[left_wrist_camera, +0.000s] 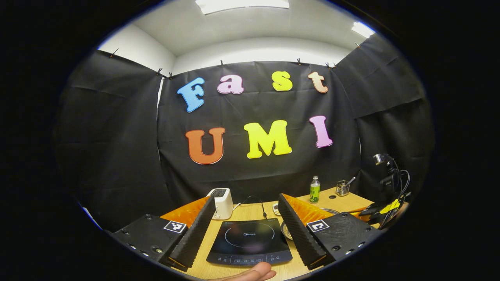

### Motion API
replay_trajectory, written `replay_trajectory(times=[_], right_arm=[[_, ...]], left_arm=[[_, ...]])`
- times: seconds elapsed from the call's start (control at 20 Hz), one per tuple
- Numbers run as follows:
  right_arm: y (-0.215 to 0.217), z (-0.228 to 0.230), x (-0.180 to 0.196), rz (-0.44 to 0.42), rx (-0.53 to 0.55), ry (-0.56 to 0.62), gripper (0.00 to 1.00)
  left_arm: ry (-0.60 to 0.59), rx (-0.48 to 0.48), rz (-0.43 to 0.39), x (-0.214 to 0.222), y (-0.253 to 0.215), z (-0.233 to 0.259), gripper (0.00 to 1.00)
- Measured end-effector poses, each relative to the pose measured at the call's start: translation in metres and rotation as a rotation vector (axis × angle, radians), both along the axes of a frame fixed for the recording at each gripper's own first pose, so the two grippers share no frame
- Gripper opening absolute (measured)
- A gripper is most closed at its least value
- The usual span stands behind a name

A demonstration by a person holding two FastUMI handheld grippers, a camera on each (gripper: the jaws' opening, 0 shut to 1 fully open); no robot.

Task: First push the handle of the pot to place it horizontally, then grasp the pot with both hands and set it on the induction cooktop.

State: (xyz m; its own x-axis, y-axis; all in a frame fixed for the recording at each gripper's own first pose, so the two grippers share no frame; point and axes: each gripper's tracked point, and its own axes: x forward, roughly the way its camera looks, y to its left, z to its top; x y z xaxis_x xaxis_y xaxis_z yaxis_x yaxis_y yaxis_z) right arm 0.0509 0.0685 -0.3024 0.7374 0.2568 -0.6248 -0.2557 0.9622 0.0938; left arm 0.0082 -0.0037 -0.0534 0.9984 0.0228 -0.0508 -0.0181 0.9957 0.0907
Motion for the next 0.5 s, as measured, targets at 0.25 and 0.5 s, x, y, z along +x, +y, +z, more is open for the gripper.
replay_trajectory(times=[0.25, 0.5], right_arm=[[0.023, -0.05, -0.025, 0.076, -0.026, 0.103, 0.04], [0.03, -0.078, -0.036, 0.089, -0.029, 0.146, 0.04]], left_arm=[[0.015, 0.015, 0.003, 0.0, 0.001, -0.006, 0.96], [0.022, 0.002, 0.003, -0.001, -0.001, -0.011, 0.96]])
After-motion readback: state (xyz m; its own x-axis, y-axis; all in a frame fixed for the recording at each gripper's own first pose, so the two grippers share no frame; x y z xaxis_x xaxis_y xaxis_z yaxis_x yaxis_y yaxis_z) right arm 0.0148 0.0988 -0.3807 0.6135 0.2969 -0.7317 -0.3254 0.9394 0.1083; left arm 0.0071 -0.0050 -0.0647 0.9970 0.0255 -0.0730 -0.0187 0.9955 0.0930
